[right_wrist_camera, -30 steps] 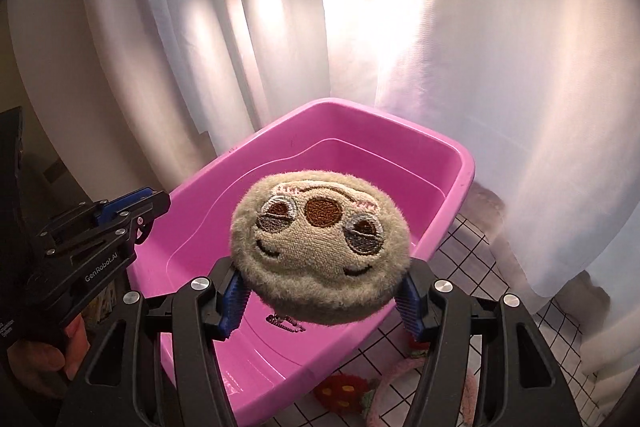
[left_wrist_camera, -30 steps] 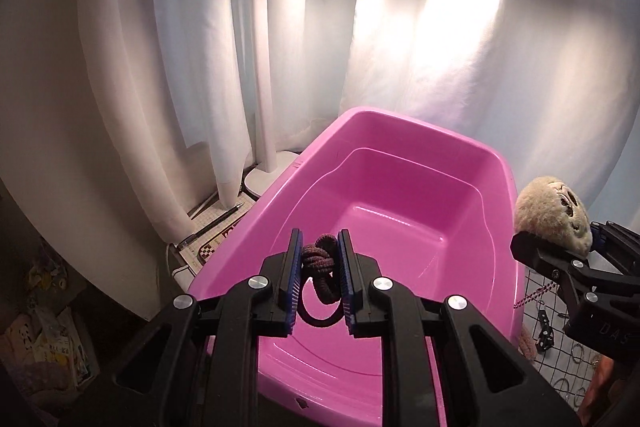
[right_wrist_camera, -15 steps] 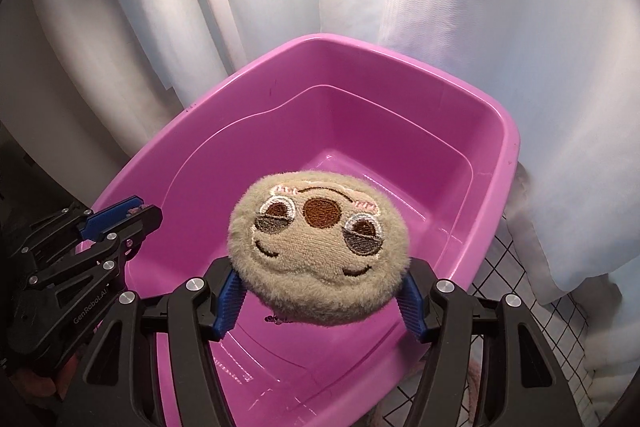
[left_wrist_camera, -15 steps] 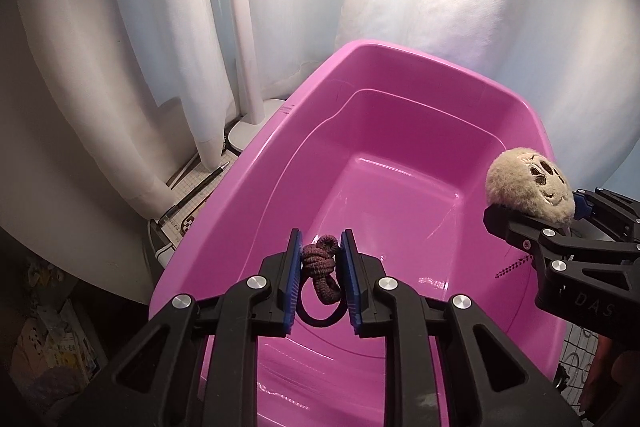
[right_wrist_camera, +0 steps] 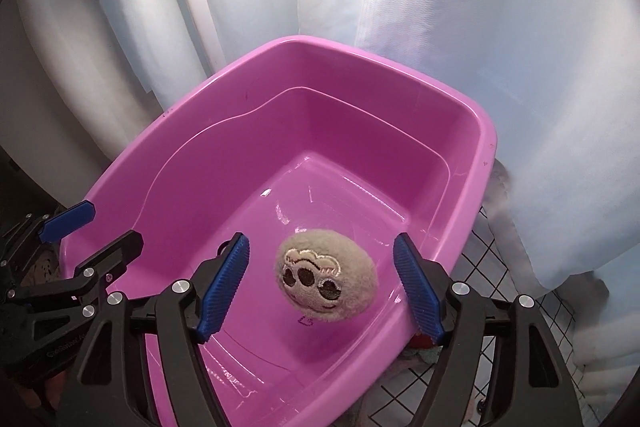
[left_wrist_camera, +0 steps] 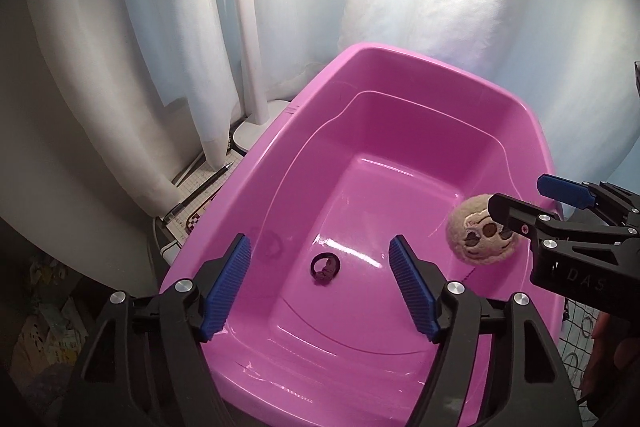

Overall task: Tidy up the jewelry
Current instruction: 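Open both tools to drop the purse and hair tie into the bin, then withdraw both open tools from the bin back over the table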

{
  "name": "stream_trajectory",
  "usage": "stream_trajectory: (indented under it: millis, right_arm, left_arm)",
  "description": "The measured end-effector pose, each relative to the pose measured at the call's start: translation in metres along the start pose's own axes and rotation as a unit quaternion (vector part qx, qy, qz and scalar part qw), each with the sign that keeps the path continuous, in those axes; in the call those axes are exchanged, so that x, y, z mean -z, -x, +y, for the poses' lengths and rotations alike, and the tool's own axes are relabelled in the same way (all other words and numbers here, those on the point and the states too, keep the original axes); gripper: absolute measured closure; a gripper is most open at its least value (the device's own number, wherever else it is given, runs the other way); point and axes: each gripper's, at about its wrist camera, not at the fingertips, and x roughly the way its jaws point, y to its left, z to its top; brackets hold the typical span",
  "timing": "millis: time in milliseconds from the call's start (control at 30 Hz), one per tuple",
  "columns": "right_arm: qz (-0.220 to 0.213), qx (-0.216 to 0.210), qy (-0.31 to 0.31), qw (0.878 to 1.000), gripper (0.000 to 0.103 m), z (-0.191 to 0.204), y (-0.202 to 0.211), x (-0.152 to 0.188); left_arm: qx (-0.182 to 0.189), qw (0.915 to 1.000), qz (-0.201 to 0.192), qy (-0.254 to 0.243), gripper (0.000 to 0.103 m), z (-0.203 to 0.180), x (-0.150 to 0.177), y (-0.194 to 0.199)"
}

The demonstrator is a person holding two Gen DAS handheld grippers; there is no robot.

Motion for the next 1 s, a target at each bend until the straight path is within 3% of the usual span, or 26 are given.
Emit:
stream_trajectory:
  millis: [1000]
  right_arm:
    - [-0.027,0.003,0.002,1.0,0.031,0.008,0.036,0.018]
  left_arm:
    - [-0.011,0.9997,-0.016,0.011,0.031,-0.002,0.03,0.025]
